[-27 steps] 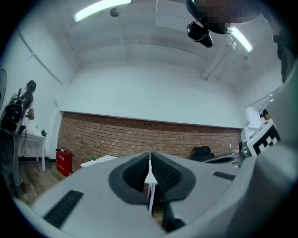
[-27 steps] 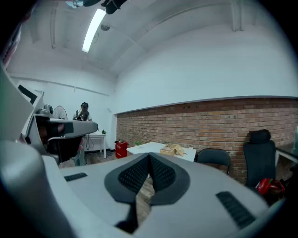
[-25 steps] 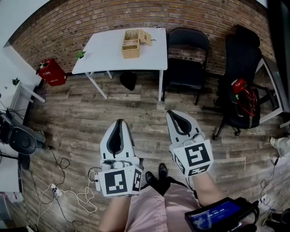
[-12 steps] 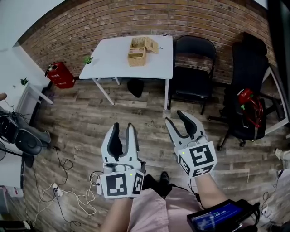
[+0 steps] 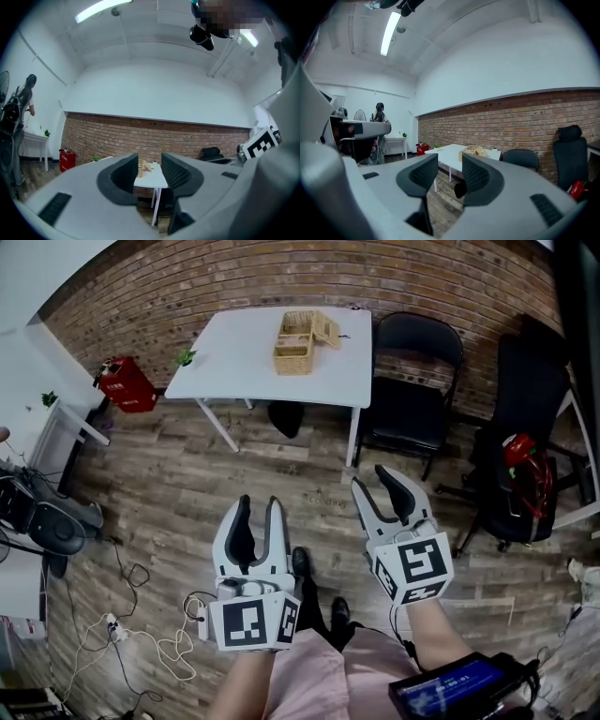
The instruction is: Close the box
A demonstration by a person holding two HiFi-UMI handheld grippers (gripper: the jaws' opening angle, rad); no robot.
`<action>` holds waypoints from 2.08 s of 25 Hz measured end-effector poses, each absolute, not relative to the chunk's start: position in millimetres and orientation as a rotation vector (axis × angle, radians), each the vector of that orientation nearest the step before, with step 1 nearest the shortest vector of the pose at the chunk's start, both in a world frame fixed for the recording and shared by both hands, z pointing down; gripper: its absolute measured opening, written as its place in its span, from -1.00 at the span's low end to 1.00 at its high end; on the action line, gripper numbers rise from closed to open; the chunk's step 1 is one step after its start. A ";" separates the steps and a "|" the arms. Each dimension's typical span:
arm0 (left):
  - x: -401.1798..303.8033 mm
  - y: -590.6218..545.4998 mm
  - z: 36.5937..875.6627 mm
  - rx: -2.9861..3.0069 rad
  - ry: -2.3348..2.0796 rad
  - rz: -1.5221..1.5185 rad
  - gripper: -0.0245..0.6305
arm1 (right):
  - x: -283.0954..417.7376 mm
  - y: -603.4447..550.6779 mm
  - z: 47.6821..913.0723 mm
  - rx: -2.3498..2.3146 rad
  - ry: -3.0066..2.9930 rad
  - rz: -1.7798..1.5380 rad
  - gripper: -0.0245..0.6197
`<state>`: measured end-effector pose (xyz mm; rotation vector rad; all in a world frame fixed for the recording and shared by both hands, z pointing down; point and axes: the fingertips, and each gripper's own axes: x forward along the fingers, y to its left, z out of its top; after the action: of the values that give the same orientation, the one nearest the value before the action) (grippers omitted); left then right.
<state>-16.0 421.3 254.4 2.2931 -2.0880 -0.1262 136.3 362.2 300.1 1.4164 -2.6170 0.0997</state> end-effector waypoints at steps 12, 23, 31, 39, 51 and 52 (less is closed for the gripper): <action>-85.7 284.4 286.2 2.271 -2.029 -0.103 -0.47 | 73.2 227.5 331.8 1.425 -2.538 0.148 -0.47; -143.1 177.1 260.9 2.362 -1.967 -0.154 -0.47 | 26.1 131.8 297.0 1.546 -2.498 0.067 -0.51; -130.6 131.0 276.9 2.418 -1.851 -0.107 -0.47 | 47.7 100.4 303.6 1.655 -2.417 0.095 -0.53; -116.4 85.8 296.4 2.452 -1.782 -0.019 -0.48 | 74.4 60.2 324.6 1.733 -2.357 0.165 -0.54; -106.6 -37.2 319.3 2.419 -1.776 0.083 -0.48 | 100.5 -64.2 374.3 1.727 -2.289 0.281 -0.54; -106.1 -48.7 320.0 2.417 -1.779 0.087 -0.48 | 102.5 -76.5 376.9 1.728 -2.287 0.288 -0.54</action>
<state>-106.1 -48.7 320.0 2.4169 -1.7788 0.0870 102.5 -76.5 376.9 1.7277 -2.2869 0.2876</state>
